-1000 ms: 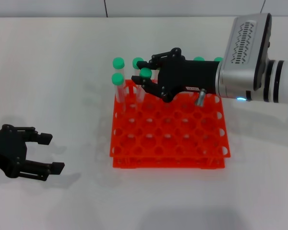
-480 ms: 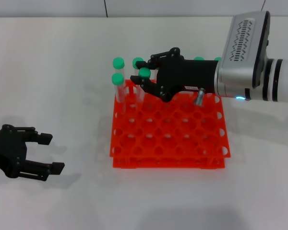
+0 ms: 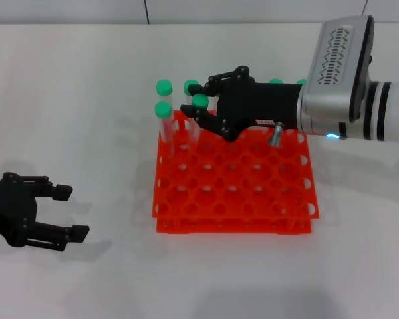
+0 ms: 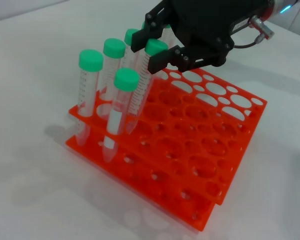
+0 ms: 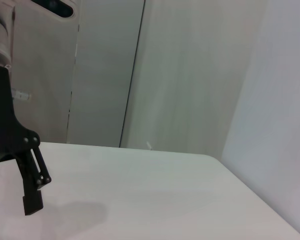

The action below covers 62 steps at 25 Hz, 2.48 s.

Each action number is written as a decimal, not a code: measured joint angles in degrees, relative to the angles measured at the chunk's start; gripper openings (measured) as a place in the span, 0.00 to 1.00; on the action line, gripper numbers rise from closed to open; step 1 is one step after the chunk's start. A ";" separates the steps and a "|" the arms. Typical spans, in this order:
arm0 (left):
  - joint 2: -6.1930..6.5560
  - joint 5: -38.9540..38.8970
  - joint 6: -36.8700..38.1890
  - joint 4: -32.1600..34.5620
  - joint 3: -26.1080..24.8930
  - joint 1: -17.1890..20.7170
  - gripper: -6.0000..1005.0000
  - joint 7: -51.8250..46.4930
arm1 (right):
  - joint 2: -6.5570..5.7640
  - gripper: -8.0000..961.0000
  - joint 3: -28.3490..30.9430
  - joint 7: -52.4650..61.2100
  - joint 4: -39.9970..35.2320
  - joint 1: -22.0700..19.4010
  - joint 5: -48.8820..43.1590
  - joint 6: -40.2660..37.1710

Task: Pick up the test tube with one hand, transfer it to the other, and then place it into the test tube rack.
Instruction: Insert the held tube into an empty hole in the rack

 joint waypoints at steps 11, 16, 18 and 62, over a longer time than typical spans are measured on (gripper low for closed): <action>0.00 0.00 0.00 0.00 0.03 -0.24 0.87 0.00 | -0.20 0.30 -0.11 1.32 0.03 0.66 -0.26 0.00; 0.00 0.00 0.00 0.00 0.04 -0.33 0.87 0.00 | -0.29 0.30 -0.51 1.51 0.07 0.89 -0.26 0.00; 0.00 0.00 0.00 0.00 0.07 -0.35 0.87 0.00 | -0.29 0.30 -0.52 1.51 0.08 0.90 -0.26 0.00; -0.01 0.00 0.00 0.00 0.04 -0.52 0.87 0.00 | -0.43 0.29 -0.59 3.25 -0.02 1.35 -1.09 -0.45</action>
